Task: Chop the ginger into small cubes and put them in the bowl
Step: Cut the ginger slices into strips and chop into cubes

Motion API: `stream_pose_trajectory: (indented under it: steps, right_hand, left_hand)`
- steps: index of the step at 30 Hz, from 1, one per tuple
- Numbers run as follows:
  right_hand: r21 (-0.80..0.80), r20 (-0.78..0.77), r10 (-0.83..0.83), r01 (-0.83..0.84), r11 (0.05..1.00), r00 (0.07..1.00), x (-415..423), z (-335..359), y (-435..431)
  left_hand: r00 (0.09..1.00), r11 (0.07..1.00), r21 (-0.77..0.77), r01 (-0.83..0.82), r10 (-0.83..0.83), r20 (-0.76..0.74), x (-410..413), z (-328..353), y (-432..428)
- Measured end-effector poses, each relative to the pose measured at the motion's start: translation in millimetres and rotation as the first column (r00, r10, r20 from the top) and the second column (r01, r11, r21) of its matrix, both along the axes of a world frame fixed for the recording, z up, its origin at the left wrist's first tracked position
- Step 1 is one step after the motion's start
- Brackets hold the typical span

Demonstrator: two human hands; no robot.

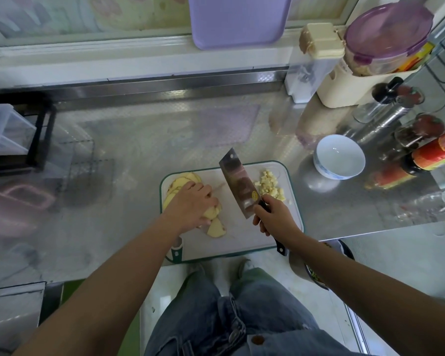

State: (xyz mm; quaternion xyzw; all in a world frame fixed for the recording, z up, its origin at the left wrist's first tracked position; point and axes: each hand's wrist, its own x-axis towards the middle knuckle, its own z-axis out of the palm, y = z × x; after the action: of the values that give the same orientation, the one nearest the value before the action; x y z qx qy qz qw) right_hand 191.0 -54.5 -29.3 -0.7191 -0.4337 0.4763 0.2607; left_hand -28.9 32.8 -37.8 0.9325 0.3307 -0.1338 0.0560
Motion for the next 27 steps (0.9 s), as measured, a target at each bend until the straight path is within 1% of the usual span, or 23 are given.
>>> stream_pose_trajectory:
  steps: [4, 7, 15, 17, 19, 20, 21, 22, 23, 24, 25, 27]
  right_hand:
    - [-0.002, -0.004, -0.005, 0.005, 1.0, 1.0, 1, -1, -1]
    - [0.001, 0.002, -0.003, 0.003, 1.0, 1.0, 1, -1, -1]
    - [-0.009, 0.011, 0.0, 0.0, 1.0, 1.0, 3, 0, -1]
    - [-0.011, 0.008, -0.001, 0.001, 1.0, 1.0, 3, 0, -1]
    - [-0.012, 0.004, -0.004, 0.004, 1.0, 1.0, 3, 1, -2]
    - [-0.011, 0.002, -0.006, 0.006, 1.0, 1.0, 4, 2, -2]
    - [-0.008, 0.001, -0.009, 0.009, 1.0, 1.0, 4, 3, -2]
    - [-0.005, 0.0, -0.014, 0.014, 1.0, 1.0, 5, 4, -2]
    - [-0.003, -0.002, -0.02, 0.02, 1.0, 1.0, 6, 4, -2]
    - [-0.001, -0.002, -0.028, 0.028, 1.0, 1.0, 7, 5, -2]
    - [0.001, 0.003, -0.035, 0.035, 0.999, 0.999, 8, 6, -2]
    - [0.001, 0.012, -0.047, 0.047, 0.999, 0.999, 11, 7, -2]
  left_hand:
    - [0.999, 0.999, -0.016, 0.045, -0.045, 0.01, -3, 1, 1]
    - [0.996, 0.996, -0.016, 0.089, -0.09, -0.01, -2, 2, 2]
    - [0.988, 0.987, 0.07, 0.143, -0.138, -0.073, 2, 2, 11]
    - [0.988, 0.987, 0.073, 0.145, -0.141, -0.066, 5, 1, 12]
    - [0.995, 0.995, 0.0, 0.096, -0.096, -0.006, 4, 4, 16]
    - [0.998, 0.996, -0.08, 0.035, -0.031, 0.054, 3, 7, 18]
    - [0.989, 0.981, -0.189, -0.046, 0.071, 0.129, 1, 10, 20]
    - [0.961, 0.947, -0.297, -0.126, 0.191, 0.201, -1, 13, 22]
    - [0.912, 0.913, -0.36, -0.194, 0.303, 0.277, -2, 16, 22]
    - [0.845, 0.888, -0.375, -0.265, 0.401, 0.353, -1, 18, 22]
    - [0.763, 0.86, -0.371, -0.351, 0.492, 0.42, 2, 18, 21]
    - [0.579, 0.762, -0.413, -0.499, 0.648, 0.495, 12, 18, 17]
